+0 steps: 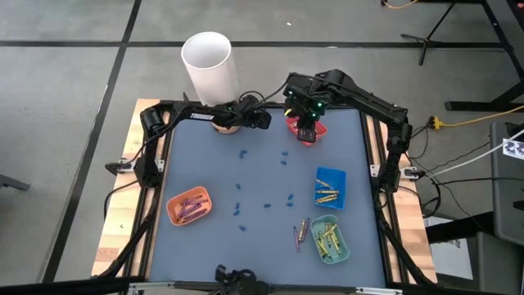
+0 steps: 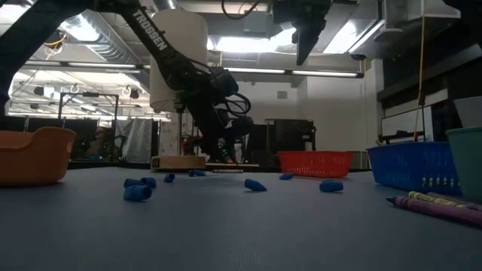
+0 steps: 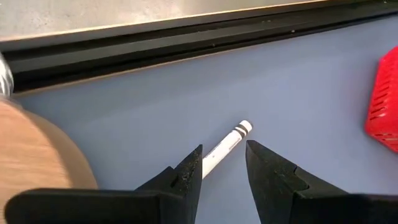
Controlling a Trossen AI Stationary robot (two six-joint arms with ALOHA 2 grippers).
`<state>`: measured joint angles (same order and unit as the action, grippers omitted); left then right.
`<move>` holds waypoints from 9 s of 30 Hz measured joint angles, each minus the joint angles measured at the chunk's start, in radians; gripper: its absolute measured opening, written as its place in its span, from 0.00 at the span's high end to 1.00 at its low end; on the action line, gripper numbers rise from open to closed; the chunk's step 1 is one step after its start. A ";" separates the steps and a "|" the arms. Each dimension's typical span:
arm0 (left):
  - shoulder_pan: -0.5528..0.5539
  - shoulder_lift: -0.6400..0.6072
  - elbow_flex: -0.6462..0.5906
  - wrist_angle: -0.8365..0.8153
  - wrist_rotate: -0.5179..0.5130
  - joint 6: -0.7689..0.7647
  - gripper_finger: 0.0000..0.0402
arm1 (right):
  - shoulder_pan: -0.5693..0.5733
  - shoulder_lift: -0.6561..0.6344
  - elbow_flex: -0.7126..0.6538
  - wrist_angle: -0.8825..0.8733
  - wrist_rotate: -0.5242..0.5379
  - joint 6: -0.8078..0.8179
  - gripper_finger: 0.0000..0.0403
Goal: Sort crayons
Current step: Put the grey crayon into the red bin
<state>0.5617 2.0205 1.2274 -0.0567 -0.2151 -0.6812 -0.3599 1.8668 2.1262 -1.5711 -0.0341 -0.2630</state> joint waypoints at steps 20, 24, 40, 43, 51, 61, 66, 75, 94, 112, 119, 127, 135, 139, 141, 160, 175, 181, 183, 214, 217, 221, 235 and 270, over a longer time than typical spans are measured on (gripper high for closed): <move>0.002 -0.003 0.002 -0.063 -0.007 -0.323 0.73 | 0.000 0.000 0.000 0.000 0.000 0.008 0.70; 0.008 -0.004 0.002 -0.071 0.013 -0.363 0.73 | 0.000 0.000 0.000 0.000 0.000 0.008 0.70; 0.034 -0.004 0.002 -0.105 0.088 -0.503 0.73 | 0.000 0.000 0.000 0.000 0.000 0.008 0.70; 0.035 -0.003 0.001 -0.106 0.081 -0.528 0.73 | 0.000 0.000 0.000 0.000 0.000 0.008 0.70; 0.037 -0.002 0.000 -0.111 0.067 -0.599 0.73 | 0.000 0.000 0.000 0.000 0.000 0.008 0.70; 0.037 -0.001 -0.001 -0.110 0.023 -0.627 0.73 | 0.000 0.000 0.000 0.000 0.000 0.002 0.70; 0.039 -0.001 -0.001 -0.109 0.021 -0.629 0.73 | 0.000 0.000 0.000 0.000 0.000 0.003 0.70; 0.051 -0.001 0.000 -0.102 0.009 -0.628 0.73 | 0.000 0.000 0.000 0.000 -0.001 0.003 0.70; 0.079 -0.002 0.000 -0.130 0.031 -0.590 0.73 | 0.000 0.000 0.000 0.000 0.000 0.003 0.70; 0.080 -0.005 0.000 -0.110 0.021 -0.501 0.73 | 0.000 0.000 0.000 0.000 -0.001 0.003 0.70; 0.045 0.000 -0.002 -0.090 -0.148 -0.476 0.73 | 0.000 0.001 0.000 0.000 -0.001 0.003 0.70; 0.017 0.002 -0.004 -0.083 -0.226 -0.492 0.73 | 0.000 0.001 0.000 0.000 -0.002 0.004 0.70; 0.063 -0.005 0.001 -0.063 -0.033 -0.487 0.73 | 0.000 0.001 0.000 0.000 -0.003 0.004 0.70; 0.077 -0.008 0.003 -0.071 0.014 -0.487 0.73 | 0.000 0.001 0.000 0.000 -0.003 0.004 0.70; 0.077 -0.008 0.003 -0.074 0.016 -0.488 0.73 | 0.000 0.001 0.000 0.000 -0.003 0.004 0.70; 0.024 0.002 0.026 -0.059 0.148 -0.519 0.73 | 0.000 0.001 0.000 0.000 -0.003 0.004 0.70; -0.007 0.002 0.163 -0.014 0.153 -0.407 0.73 | 0.000 0.001 0.000 0.000 -0.003 0.004 0.70; 0.006 0.000 0.164 0.045 0.087 -0.254 0.73 | 0.000 0.001 0.000 0.000 -0.003 0.004 0.70; 0.020 0.000 0.164 0.043 0.075 -0.221 0.73 | 0.000 0.001 0.000 0.000 -0.003 0.004 0.70; 0.109 0.114 0.166 0.037 0.170 -0.129 0.73 | 0.000 0.001 0.000 0.002 -0.003 0.005 0.70; 0.121 0.114 0.165 0.017 0.203 -0.129 0.73 | 0.000 0.001 0.000 0.002 -0.003 0.005 0.70; 0.133 0.114 0.165 0.010 0.256 -0.151 0.73 | 0.000 0.001 0.000 0.002 -0.003 0.005 0.70; 0.126 0.114 0.165 0.035 0.260 -0.149 0.73 | 0.000 0.001 0.000 0.001 -0.003 0.004 0.70; 0.005 0.075 0.165 0.260 0.513 0.135 0.73 | 0.000 -0.109 0.000 0.000 0.008 -0.181 0.70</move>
<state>0.5664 2.0951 1.3926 0.2035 0.2982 -0.5457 -0.3603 1.7580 2.1258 -1.5708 -0.0265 -0.4441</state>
